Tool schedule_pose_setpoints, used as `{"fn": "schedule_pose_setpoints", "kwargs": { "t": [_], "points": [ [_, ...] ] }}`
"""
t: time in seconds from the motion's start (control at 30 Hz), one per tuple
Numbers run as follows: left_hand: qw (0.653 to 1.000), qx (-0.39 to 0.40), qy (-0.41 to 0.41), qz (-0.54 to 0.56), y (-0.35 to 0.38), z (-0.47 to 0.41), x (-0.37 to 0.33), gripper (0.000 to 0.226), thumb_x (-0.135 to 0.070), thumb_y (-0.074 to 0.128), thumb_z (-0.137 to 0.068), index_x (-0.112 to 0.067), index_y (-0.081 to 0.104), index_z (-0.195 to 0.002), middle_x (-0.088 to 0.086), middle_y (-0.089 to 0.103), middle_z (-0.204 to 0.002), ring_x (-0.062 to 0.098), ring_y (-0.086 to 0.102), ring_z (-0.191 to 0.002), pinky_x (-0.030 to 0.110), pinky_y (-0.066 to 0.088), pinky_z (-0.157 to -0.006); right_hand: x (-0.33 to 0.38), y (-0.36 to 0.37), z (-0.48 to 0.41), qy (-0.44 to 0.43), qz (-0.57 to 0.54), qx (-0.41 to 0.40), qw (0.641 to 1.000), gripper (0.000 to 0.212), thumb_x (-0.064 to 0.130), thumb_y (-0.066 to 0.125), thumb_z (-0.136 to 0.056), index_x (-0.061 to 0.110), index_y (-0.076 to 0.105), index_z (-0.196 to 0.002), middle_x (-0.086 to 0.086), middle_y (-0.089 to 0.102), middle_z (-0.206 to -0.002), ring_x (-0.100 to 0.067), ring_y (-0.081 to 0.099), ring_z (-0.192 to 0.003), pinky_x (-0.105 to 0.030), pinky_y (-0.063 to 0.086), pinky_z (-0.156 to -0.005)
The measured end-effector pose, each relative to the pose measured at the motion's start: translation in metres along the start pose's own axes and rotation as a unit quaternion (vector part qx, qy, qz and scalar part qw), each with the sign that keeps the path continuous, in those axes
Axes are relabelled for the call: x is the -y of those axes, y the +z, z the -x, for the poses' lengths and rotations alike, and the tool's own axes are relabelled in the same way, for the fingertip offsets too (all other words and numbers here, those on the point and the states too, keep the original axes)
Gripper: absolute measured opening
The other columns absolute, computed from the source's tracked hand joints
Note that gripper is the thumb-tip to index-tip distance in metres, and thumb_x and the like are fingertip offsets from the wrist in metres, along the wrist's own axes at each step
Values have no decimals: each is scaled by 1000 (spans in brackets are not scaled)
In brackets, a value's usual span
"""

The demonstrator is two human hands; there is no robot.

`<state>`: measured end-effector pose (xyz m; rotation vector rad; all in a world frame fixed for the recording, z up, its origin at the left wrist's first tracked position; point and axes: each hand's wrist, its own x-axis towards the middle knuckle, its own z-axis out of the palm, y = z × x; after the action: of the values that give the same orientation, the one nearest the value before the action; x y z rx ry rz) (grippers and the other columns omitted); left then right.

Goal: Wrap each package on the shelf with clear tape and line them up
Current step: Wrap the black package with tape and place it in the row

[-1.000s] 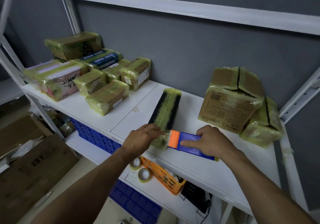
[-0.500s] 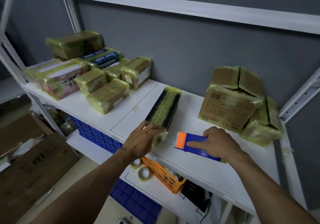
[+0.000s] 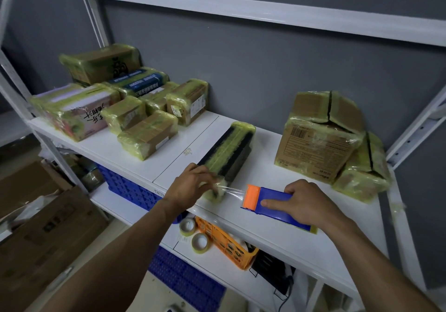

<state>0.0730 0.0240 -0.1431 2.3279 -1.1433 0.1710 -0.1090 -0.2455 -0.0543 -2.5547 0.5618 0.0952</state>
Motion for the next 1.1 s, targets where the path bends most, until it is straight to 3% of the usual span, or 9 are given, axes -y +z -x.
{"fn": "schedule_pose_setpoints", "kwargs": {
  "t": [0.17,0.27,0.33,0.47,0.6,0.7,0.77,0.93,1.1],
  "points": [
    [998,-20,1,61,6,3,0,34,-60,64,-90,-34,72,-109,-11,54,-130,16,40,-128,43,50,-96,-17,-3,2,11,25,-21,999,68,86,75,-60,22,52,-59,22,55,-47,1,57,-43,-21,36,-47],
    [988,-62,-79,117,16,5,-17,43,-78,66,-75,-39,69,-94,-11,38,-148,21,16,-146,42,30,-112,-19,2,-1,19,45,-26,998,67,87,73,-60,22,56,-63,11,57,-51,-4,60,-51,-20,38,-48],
    [977,-83,-133,147,22,4,-29,40,-78,72,-68,-43,61,-86,-15,35,-148,18,17,-145,45,31,-114,-20,4,-5,25,57,-21,998,67,88,72,-62,23,57,-67,10,58,-59,-4,61,-56,-22,38,-48],
    [957,-123,-206,164,32,0,-38,70,-70,81,-66,-44,47,-121,-8,22,-159,28,17,-149,43,28,-112,-19,8,-13,35,74,-20,996,66,88,71,-63,24,58,-74,9,61,-69,-6,63,-63,-23,41,-49],
    [910,-92,-329,234,29,-1,-40,119,-73,85,-53,-37,22,-147,-4,38,-146,19,45,-129,28,42,-96,-13,15,-21,39,107,-15,993,66,87,70,-65,26,53,-85,10,59,-83,-8,60,-72,-24,44,-53],
    [908,-97,-346,214,23,-2,-40,97,-78,83,-47,-37,37,-122,-24,52,-116,2,57,-97,15,46,-72,-8,23,-28,44,117,-13,992,69,86,70,-67,24,52,-94,4,64,-96,-15,64,-84,-26,47,-58],
    [912,-110,-339,202,20,-1,-42,83,-76,83,-47,-36,44,-109,-19,57,-100,2,57,-84,15,40,-56,-5,28,-32,43,127,-15,991,70,85,70,-68,23,53,-96,1,69,-105,-17,67,-89,-28,50,-61],
    [900,-120,-352,227,19,6,-48,84,-65,87,-51,-36,45,-117,-20,59,-99,2,59,-84,12,40,-56,5,42,-40,40,138,-17,989,71,85,68,-70,20,54,-95,-4,69,-106,-23,69,-95,-34,57,-72],
    [884,-136,-377,241,18,7,-52,82,-66,86,-48,-39,44,-113,-20,59,-96,1,59,-84,16,42,-58,15,47,-46,34,140,-23,989,70,87,65,-70,21,50,-90,-3,67,-102,-24,67,-94,-32,49,-68]
  ]
}}
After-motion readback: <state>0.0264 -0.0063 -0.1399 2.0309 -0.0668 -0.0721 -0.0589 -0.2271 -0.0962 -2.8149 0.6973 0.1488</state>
